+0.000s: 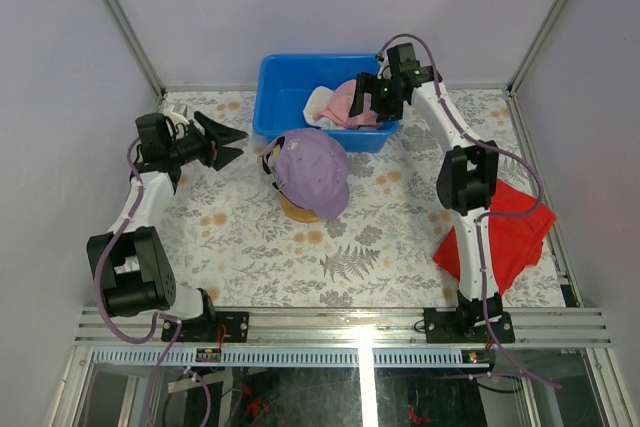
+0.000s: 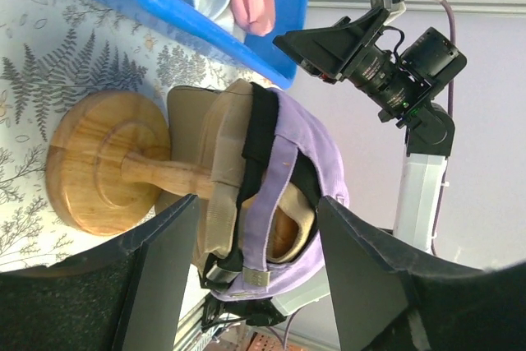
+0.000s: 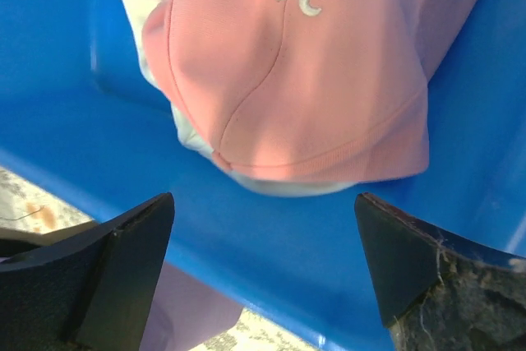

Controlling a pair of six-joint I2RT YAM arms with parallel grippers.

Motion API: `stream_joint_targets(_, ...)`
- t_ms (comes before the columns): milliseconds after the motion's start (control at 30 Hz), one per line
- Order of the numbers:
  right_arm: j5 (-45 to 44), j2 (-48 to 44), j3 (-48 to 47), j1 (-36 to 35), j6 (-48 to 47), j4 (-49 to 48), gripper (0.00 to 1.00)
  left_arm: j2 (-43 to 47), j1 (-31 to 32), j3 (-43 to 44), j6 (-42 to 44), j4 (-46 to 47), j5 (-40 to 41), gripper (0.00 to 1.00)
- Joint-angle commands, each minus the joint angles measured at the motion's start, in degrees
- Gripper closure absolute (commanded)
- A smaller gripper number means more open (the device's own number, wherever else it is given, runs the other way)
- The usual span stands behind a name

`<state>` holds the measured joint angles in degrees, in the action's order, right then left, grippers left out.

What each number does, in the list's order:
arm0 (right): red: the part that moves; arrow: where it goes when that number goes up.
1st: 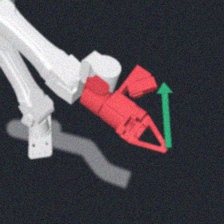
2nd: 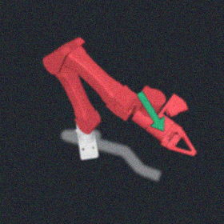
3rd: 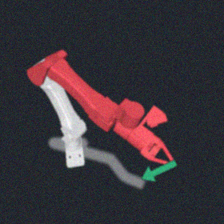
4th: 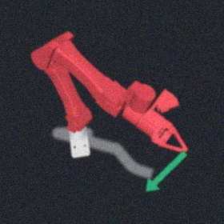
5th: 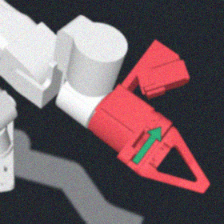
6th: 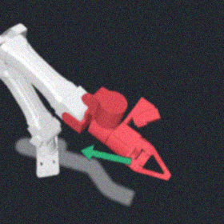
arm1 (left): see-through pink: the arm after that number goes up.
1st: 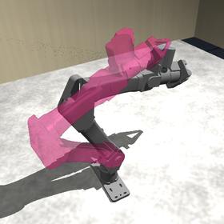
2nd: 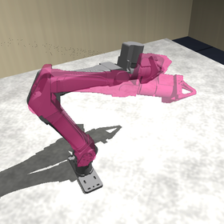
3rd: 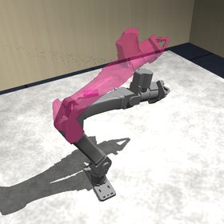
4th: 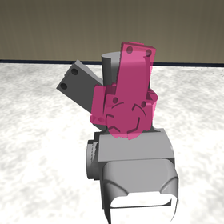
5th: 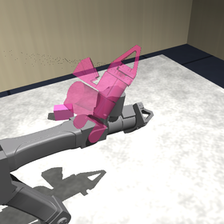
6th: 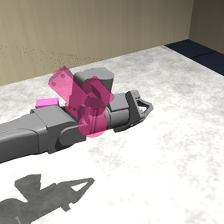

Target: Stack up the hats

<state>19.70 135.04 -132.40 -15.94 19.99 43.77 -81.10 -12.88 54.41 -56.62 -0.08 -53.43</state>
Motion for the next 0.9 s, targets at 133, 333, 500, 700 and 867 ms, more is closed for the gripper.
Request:
stream_joint_targets(133,-10.02,5.02,-8.06,-2.01,-1.65,-3.65,0.01,-0.14,-0.44,1.26,3.23,-5.34,2.60,0.41)
stream_joint_targets(333,-12.14,8.19,-8.58,-2.48,0.72,-5.87,0.01,-0.06,-0.47,2.17,3.98,-7.12,3.53,0.41)
stream_joint_targets(500,-13.62,10.55,-9.96,-2.84,1.82,-6.72,0.01,-0.06,-0.47,2.27,4.15,-7.66,4.11,0.41)
stream_joint_targets(700,-14.93,12.48,-10.72,-3.04,3.66,-7.41,0.02,0.08,-0.46,2.62,3.97,-8.11,4.62,0.41)
stream_joint_targets(867,-16.94,10.73,-7.48,-2.94,8.17,-11.49,0.04,0.23,-0.45,2.93,4.30,-8.96,4.94,0.41)
